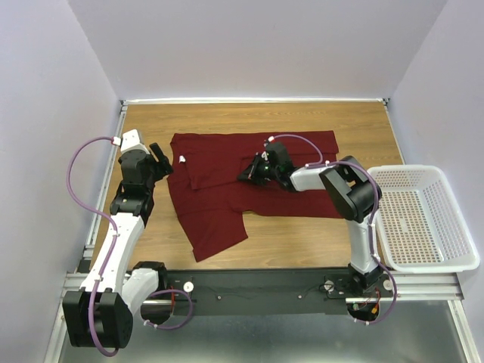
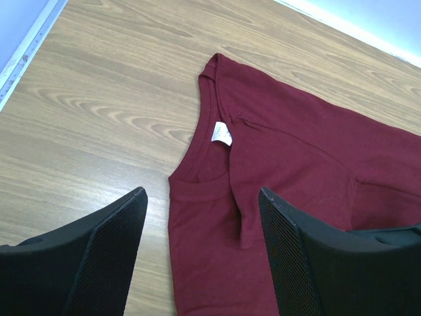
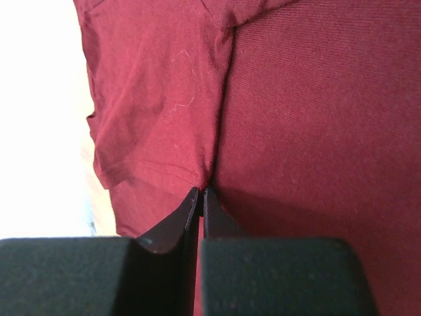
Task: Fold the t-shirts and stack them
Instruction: Fold the tshirt
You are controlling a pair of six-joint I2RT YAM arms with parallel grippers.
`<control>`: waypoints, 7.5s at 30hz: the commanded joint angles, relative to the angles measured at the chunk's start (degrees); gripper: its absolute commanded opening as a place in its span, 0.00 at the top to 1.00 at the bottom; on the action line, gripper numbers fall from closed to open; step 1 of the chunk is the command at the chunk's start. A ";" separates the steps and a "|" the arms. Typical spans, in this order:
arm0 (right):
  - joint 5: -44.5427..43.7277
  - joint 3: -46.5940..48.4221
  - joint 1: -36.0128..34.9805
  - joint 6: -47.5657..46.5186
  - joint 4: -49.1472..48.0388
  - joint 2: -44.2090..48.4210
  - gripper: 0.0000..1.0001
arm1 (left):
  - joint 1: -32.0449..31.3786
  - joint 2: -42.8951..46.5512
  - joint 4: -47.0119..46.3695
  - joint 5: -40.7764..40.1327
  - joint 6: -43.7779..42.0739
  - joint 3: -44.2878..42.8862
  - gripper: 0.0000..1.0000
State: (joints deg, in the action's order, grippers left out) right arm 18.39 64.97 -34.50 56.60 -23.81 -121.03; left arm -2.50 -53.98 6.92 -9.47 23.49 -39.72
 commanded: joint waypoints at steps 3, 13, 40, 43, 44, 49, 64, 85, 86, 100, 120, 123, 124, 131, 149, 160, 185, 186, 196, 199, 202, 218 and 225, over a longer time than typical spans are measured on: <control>-3.36 1.47 -0.48 -7.28 6.93 4.22 0.91 | -0.22 -0.34 -1.29 0.69 -0.81 -0.53 0.24; -2.92 3.58 -0.39 -11.33 10.80 4.67 0.91 | -0.22 -1.22 -0.86 0.69 -0.99 -0.62 0.24; -9.15 6.75 -0.39 -23.71 25.54 10.46 0.58 | -0.22 -5.17 4.85 0.69 1.38 0.00 0.26; -14.34 6.66 -0.22 -27.84 30.99 14.23 0.52 | -0.13 -6.84 8.10 0.25 1.56 -1.05 0.26; -16.61 6.23 0.05 -28.73 32.33 15.20 0.50 | -0.22 -7.28 9.68 0.25 1.82 -1.75 0.27; -25.13 1.76 0.92 -33.56 37.96 22.06 0.39 | -0.22 -10.71 14.43 2.26 3.93 -4.30 0.27; -29.10 -4.59 17.09 -32.78 39.99 23.66 0.37 | -1.54 -34.94 10.58 8.50 6.40 -15.38 0.50; -29.55 10.78 23.16 -34.45 40.07 3.53 0.38 | 1.98 -56.59 10.92 7.02 0.69 -32.06 0.60; -29.29 11.40 23.25 -34.80 40.33 3.78 0.38 | 1.98 -56.50 11.27 6.75 0.60 -32.78 0.57; -23.76 -5.98 23.16 -34.01 42.18 27.13 0.37 | 1.45 -33.13 18.82 5.70 2.44 -15.31 0.38; -24.54 -19.18 23.25 -33.48 42.53 42.72 0.37 | -3.91 -34.26 21.03 2.71 4.46 -9.14 0.51; -24.37 -19.00 23.16 -33.48 42.53 42.02 0.37 | -4.00 -35.41 19.89 3.76 4.46 -8.70 0.51; -24.11 -19.00 23.25 -33.48 42.53 41.85 0.37 | -4.09 -35.76 19.71 3.76 4.64 -8.70 0.51; -24.81 -19.62 23.16 -33.40 42.53 43.16 0.37 | -4.79 -37.34 19.10 3.59 4.64 -7.74 0.58; -36.93 -17.68 23.60 -27.42 57.64 43.17 0.37 | -3.65 -31.98 21.38 3.76 3.06 -9.93 1.00; -38.61 -16.01 24.92 -26.19 56.34 36.40 0.43 | -2.15 -32.60 17.78 7.71 2.09 -7.56 1.00; -27.45 -22.25 32.39 -25.75 46.66 34.37 0.61 | -1.98 -32.07 17.51 7.98 2.18 -7.30 1.00; -27.36 -22.43 32.48 -25.75 46.66 34.55 0.64 | -1.89 -32.07 17.52 7.98 2.18 -7.38 1.00; -28.24 -22.61 32.57 -26.63 48.77 36.83 0.99 | -1.98 -30.93 19.01 7.72 1.57 -8.53 1.00; -28.32 -21.47 32.57 -26.98 49.65 37.71 0.99 | -1.98 -30.23 19.89 7.72 1.39 -9.32 1.00; -28.15 -19.19 32.57 -28.29 50.79 38.24 0.99 | -1.89 -29.35 20.59 7.72 1.04 -10.02 1.00; -26.04 -1.96 32.57 -30.85 55.37 28.05 0.99 | -0.58 -36.10 23.05 9.21 -0.63 -22.93 1.00; -26.74 6.74 32.57 -31.29 55.54 21.20 0.99 | 0.13 -41.11 23.05 11.23 -1.07 -28.91 1.00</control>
State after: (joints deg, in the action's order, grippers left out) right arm -8.19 67.83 -2.26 26.24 30.41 -97.30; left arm -3.31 -92.47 29.58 -0.08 23.55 -64.73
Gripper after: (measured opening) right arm 0.012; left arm 0.006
